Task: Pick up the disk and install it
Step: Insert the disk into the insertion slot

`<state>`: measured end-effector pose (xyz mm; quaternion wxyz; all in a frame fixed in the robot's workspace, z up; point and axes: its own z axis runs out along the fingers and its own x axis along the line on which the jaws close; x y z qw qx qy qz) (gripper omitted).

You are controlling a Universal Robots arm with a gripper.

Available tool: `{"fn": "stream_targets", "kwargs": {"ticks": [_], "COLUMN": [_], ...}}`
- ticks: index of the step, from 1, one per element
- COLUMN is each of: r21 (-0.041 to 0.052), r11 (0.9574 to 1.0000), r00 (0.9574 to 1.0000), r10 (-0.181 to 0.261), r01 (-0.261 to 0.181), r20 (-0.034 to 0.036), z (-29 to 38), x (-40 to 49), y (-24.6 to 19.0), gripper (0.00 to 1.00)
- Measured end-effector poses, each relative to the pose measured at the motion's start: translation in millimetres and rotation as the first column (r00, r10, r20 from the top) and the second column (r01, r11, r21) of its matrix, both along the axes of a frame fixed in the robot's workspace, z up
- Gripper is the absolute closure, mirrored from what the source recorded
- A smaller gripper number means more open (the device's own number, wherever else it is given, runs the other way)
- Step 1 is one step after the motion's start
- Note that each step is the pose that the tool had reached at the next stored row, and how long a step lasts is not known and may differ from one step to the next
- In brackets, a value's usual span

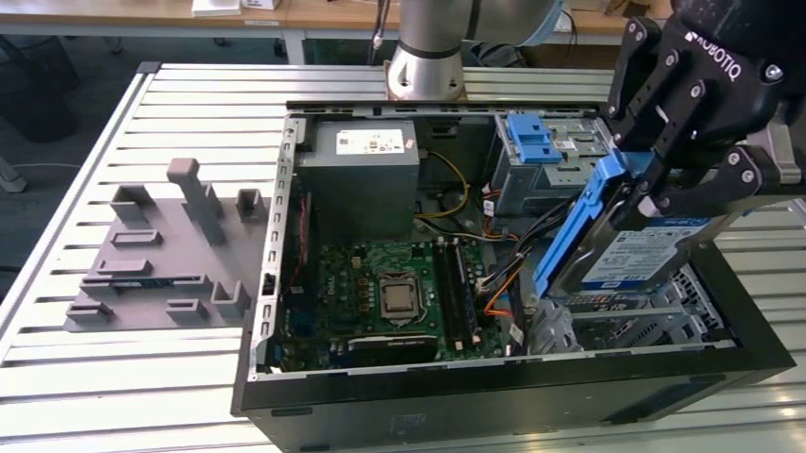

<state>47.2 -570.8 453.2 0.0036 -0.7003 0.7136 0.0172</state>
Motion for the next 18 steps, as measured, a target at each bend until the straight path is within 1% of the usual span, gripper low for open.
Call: {"fn": "stream_targets", "kwargs": {"ticks": [12, 15, 18], "r21": [-0.0002, -0.0002, -0.0003], "r11": [1.0000, 0.9998, 0.9998], "r00": [1.0000, 0.9998, 0.9998], "r10": [0.009, 0.018, 0.019], "r01": [-0.009, -0.018, -0.019], "r20": [0.0000, 0.0001, -0.0001], "z": [-5.8, -7.0, -7.9], "x": [19.1, 21.9, 22.6], "y": [0.0, 0.0, -0.1], "gripper": [0.64, 0.64, 0.64]}}
